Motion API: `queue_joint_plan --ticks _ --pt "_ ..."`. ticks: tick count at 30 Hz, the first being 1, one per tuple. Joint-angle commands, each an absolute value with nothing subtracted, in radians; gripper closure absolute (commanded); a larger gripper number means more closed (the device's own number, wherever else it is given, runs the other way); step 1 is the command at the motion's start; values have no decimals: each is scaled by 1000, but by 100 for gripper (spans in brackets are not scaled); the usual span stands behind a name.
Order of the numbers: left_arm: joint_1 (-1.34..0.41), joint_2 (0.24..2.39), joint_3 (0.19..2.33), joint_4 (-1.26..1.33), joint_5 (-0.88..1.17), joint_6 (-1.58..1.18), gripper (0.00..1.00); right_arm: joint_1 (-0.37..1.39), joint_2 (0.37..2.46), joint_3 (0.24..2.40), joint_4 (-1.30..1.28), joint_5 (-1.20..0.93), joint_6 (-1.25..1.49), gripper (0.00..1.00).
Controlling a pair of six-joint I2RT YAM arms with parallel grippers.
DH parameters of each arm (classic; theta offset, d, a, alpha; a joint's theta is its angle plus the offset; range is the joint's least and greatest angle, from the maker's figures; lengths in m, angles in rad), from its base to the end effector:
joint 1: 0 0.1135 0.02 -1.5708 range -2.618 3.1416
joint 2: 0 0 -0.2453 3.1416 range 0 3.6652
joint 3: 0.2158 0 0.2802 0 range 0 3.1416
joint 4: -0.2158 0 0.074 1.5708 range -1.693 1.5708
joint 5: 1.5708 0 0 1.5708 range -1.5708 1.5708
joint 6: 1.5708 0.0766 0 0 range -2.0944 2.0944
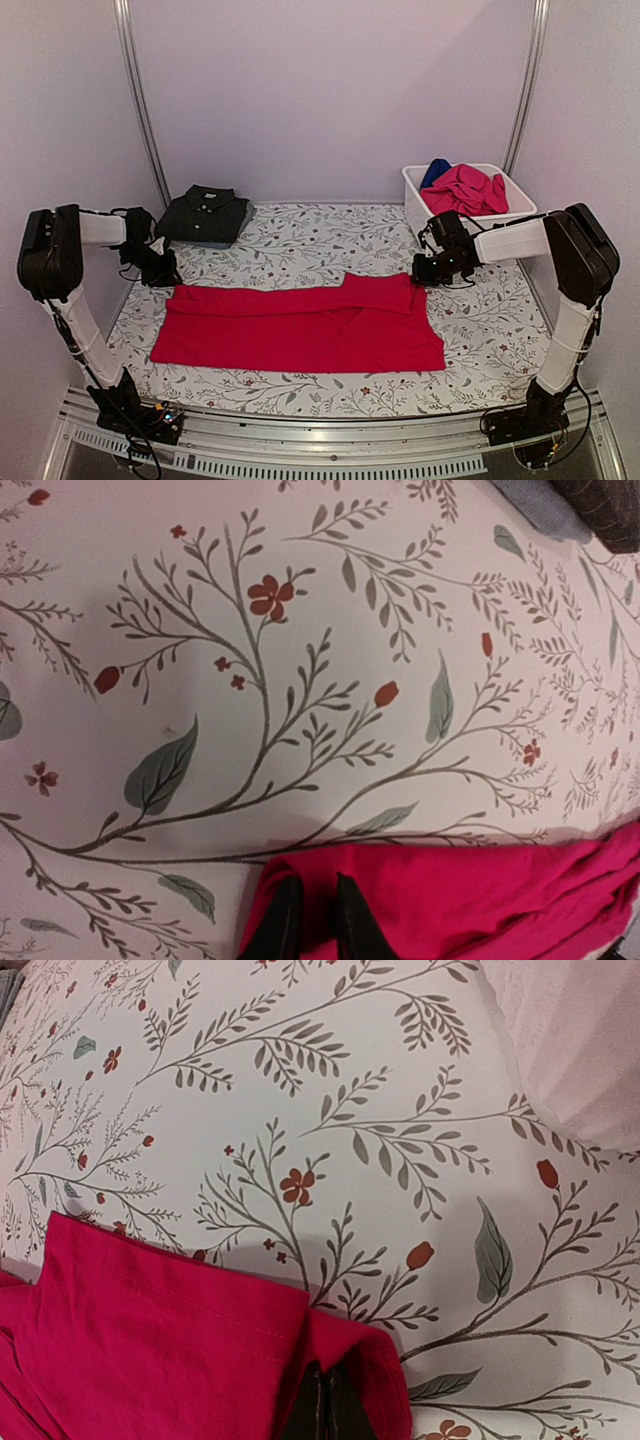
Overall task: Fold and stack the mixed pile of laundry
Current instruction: Adjust the rectangle-folded T-shirt at the center of the board.
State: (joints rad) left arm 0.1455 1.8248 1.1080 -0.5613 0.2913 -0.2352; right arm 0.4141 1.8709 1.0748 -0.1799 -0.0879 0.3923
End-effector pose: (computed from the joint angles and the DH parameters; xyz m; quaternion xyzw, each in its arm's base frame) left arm 0.3692 0.0319 0.0752 -0.1644 0.9652 -0.1499 0.1377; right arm 0.3736 0.1716 0.0697 -0.0233 0.9550 0.1535 0.2528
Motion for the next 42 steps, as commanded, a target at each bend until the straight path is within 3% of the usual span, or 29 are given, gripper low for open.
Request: queue_joint_plan --ticks 1,3,10,16,25,29,31,36,42 --pt "155 1831 1129 -535 312 -239 91 410 1852 1103 -203 -64 391 100" --pt "156 1833 1137 -534 306 -243 100 410 1849 1103 -205 -57 393 100" --pt "169 1829 1141 -526 320 -255 100 410 1839 1100 -206 -44 392 100" --pt "174 1854 1127 -552 361 -248 77 410 1849 1104 -205 -52 395 100" --pt "175 1839 1073 -553 380 -244 76 410 1849 1103 -210 -51 397 100" --pt "176 1824 1064 -557 367 -250 69 411 1849 1104 -211 -49 399 100" --pt "176 1819 1063 -547 364 -254 74 411 1848 1103 -212 -48 398 100" --pt "178 1808 1094 -519 363 -266 98 411 1837 1103 -217 -26 395 100" --pt "188 1801 1152 -510 353 -269 100 411 1784 1094 -222 65 389 100"
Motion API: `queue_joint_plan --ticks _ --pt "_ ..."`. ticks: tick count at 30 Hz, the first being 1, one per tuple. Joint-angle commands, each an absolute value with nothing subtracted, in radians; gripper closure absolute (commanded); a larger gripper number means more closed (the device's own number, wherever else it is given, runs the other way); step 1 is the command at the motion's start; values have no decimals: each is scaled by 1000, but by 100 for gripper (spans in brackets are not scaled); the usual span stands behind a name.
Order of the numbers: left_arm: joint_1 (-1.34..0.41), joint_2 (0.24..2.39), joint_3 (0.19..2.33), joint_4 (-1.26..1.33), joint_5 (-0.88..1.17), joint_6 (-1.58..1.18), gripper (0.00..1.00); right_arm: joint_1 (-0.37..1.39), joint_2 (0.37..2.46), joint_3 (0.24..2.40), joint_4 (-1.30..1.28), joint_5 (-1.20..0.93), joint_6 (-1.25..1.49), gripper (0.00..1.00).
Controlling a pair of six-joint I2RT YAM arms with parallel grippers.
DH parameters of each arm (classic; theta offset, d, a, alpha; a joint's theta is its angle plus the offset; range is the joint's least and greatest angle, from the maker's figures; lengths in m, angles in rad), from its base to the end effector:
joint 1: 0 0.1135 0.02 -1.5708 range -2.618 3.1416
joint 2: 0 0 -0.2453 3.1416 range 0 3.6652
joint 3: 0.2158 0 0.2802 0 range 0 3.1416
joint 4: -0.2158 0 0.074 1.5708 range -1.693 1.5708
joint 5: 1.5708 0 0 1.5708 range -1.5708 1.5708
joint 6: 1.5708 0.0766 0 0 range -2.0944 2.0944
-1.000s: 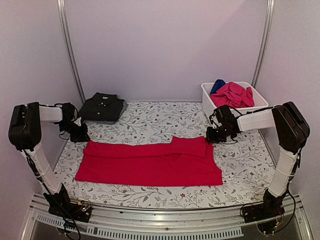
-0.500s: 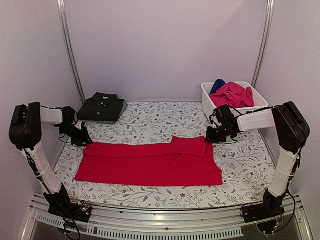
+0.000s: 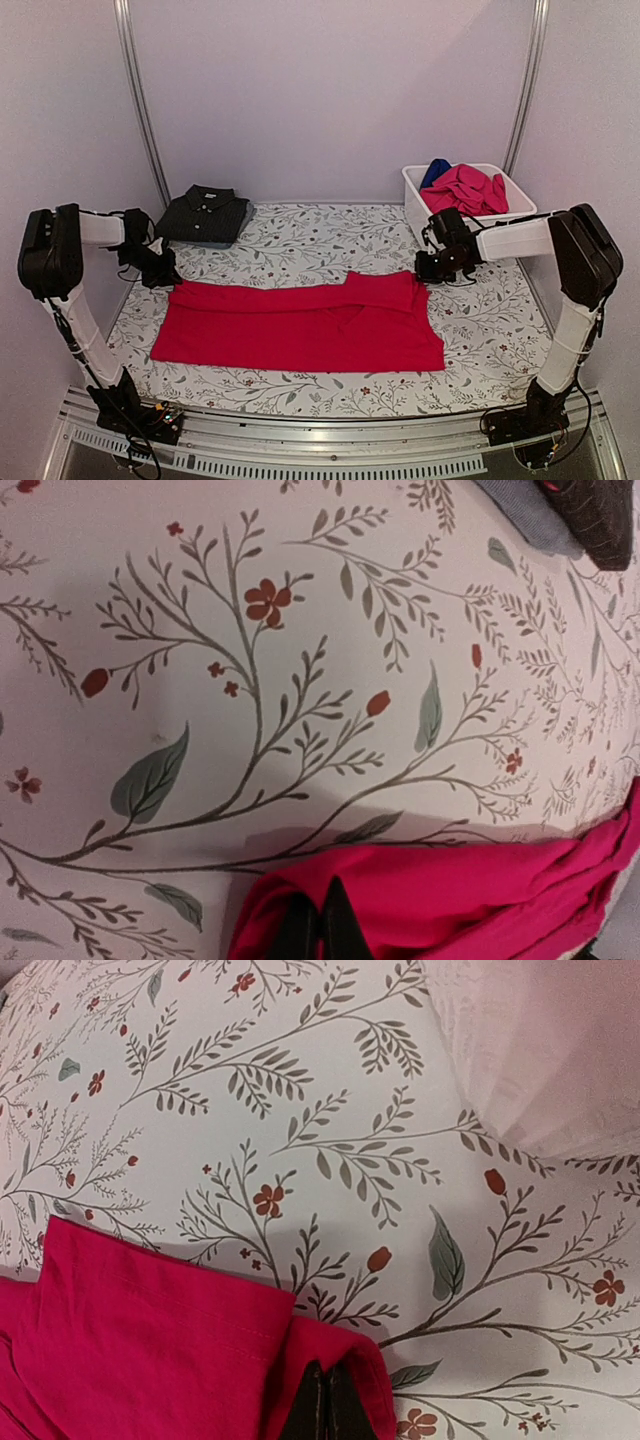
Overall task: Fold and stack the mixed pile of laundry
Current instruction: Adjust the rectangle-folded T-shirt at the center of the board.
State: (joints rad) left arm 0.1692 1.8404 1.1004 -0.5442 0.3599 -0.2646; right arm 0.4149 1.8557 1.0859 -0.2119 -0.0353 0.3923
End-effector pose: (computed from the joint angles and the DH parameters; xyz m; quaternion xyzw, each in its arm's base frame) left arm 0.3684 0.0356 0.0699 -0.1846 0.9565 -0.1836 0.1319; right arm 0.3749 0.1681 0.0763 -0.0159 0.9567 0.1295 0.2603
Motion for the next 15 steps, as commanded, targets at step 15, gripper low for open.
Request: queue_joint_plan --ticks 15 --pt "209 1896 1121 -366 349 -327 100 405 1851 1140 -182 105 366 100"
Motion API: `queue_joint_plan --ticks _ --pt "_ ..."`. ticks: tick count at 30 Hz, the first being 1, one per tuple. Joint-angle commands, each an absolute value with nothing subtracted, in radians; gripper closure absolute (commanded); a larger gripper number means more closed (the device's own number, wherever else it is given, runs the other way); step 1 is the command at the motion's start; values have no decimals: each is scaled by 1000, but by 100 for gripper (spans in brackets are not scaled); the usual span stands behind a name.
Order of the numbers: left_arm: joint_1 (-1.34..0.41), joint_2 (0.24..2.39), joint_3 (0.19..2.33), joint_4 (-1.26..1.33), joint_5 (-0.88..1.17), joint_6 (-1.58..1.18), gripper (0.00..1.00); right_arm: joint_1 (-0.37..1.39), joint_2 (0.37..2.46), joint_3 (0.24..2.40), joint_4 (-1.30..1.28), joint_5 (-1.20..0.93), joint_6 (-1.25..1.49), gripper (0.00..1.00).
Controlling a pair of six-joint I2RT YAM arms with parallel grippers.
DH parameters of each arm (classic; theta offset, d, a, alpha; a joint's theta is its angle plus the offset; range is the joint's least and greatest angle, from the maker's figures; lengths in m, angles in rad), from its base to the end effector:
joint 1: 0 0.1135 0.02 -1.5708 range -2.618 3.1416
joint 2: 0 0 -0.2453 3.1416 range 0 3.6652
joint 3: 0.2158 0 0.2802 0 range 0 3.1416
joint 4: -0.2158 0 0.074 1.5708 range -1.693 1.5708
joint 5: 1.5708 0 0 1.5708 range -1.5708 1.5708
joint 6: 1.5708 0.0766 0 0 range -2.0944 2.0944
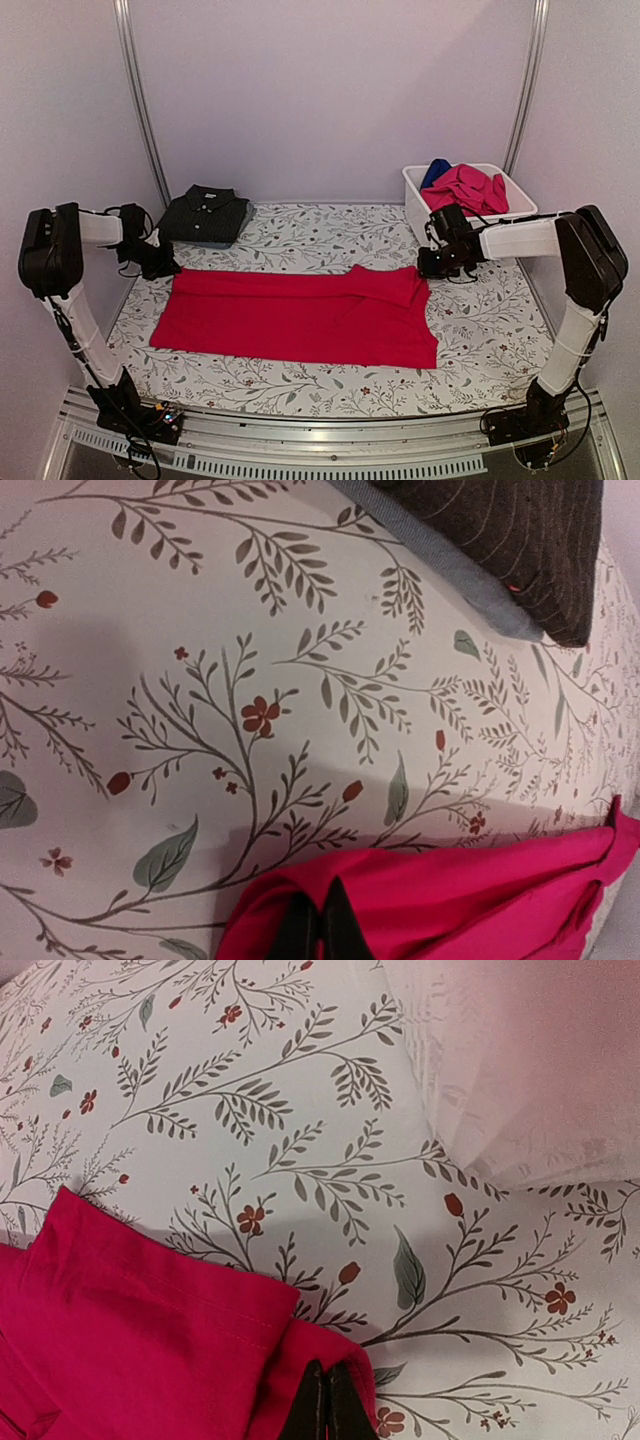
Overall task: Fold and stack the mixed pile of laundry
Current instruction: Adjust the rectangle-folded T-shirt at the center of the board.
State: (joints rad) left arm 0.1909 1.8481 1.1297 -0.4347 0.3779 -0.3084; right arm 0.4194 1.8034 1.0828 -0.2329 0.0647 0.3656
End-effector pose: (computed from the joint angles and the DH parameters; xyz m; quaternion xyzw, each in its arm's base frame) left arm 0.3899 0.0466 0.0817 -0.1997 0.9407 -0.1954 0.1925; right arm 0.3755 0.1620 0.0940 -0.0158 0.9522 0.0877 0.2923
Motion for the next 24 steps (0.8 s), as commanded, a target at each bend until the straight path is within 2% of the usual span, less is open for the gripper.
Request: queue_joint_plan --ticks 1,3,4,6,8,10,14,17,24 --pt "210 1902 1120 -360 346 -328 100 407 1864 1154 -186 101 364 100" --pt "210 1913 1123 -356 329 -330 98 409 1885 1184 -200 95 354 98" --pt "210 1917 1127 -360 320 -329 94 410 1890 1199 -212 92 352 92" --pt "214 1917 1142 -373 311 -330 81 412 1884 1219 -236 99 349 79" --pt "216 1898 1156 -384 298 -328 69 412 1861 1228 -265 104 347 74" --pt "215 1867 1168 -404 271 -323 61 415 1827 1229 -300 104 345 69" --pt "213 1796 1181 -407 292 -305 53 431 1759 1228 -344 52 336 60" --pt "191 1761 1194 -407 341 -275 49 444 1748 1274 -346 -36 309 58" --pt "126 1721 1203 -400 368 -234 44 516 1930 1523 -433 -97 224 57"
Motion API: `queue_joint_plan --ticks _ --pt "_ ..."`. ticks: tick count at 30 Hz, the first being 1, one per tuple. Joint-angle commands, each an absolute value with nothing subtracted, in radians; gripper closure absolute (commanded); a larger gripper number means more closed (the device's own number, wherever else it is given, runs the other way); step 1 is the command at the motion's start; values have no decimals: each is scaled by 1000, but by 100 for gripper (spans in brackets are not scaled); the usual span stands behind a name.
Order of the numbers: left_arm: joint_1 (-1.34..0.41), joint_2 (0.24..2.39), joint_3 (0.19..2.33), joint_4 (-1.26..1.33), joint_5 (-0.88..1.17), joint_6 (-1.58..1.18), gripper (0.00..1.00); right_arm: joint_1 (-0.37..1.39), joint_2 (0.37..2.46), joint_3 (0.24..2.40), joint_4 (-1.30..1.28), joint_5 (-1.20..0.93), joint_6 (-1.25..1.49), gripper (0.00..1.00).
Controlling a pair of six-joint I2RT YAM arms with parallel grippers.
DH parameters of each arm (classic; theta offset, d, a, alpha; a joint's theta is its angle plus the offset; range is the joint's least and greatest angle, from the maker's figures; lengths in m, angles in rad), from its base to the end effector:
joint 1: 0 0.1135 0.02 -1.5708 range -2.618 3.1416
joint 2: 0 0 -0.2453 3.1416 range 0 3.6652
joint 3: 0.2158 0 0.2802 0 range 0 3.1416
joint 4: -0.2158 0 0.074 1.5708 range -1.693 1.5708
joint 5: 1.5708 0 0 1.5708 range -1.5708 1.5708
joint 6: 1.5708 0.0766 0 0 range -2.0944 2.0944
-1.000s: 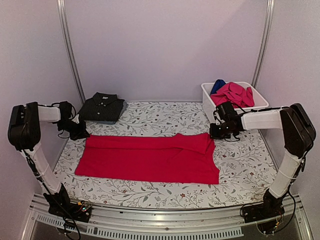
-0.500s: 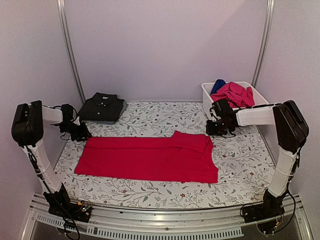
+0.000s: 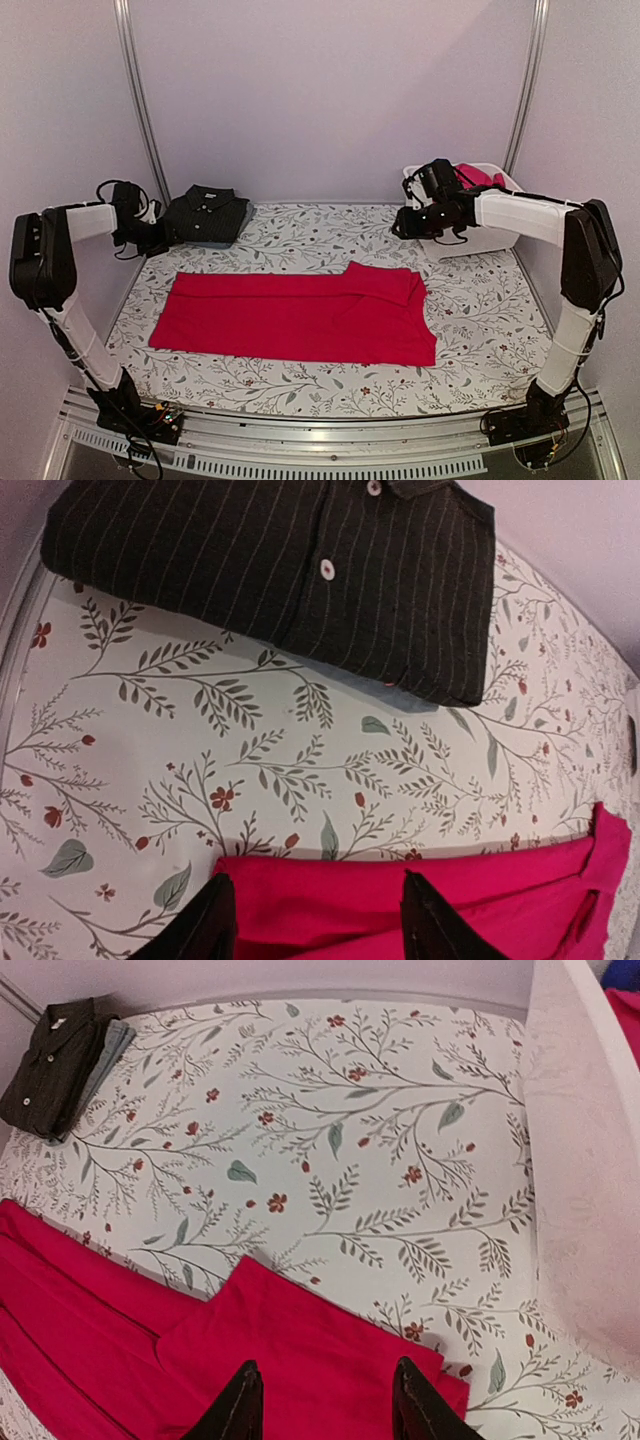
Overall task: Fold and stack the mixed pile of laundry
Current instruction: Adjust the rectangle-folded T-shirt at the center of the board.
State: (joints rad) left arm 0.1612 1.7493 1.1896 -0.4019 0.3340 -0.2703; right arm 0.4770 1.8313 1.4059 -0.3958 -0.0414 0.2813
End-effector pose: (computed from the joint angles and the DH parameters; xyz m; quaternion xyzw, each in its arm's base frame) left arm 0.4098 0.0412 0.1404 -0.1527 0.9296 -0.1745 0.2867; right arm 0.4070 0.2139 0.1820 -0.0984 0.9252 0.1534 0.3329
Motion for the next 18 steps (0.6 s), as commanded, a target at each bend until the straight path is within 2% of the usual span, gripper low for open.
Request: queue_joint_plan --ticks 1,5,9,18 --pt "123 1715 1203 -403 370 -234 44 520 1966 1567 -462 -93 222 57" --pt "114 1686 1196 -411 382 -234 43 522 2086 1681 -556 -58 219 56" --pt "108 1675 1191 -427 390 -226 43 522 2140 1695 -564 -95 192 50" --pt "103 1688 1193 -428 397 -219 42 523 2246 1705 -560 -156 129 48"
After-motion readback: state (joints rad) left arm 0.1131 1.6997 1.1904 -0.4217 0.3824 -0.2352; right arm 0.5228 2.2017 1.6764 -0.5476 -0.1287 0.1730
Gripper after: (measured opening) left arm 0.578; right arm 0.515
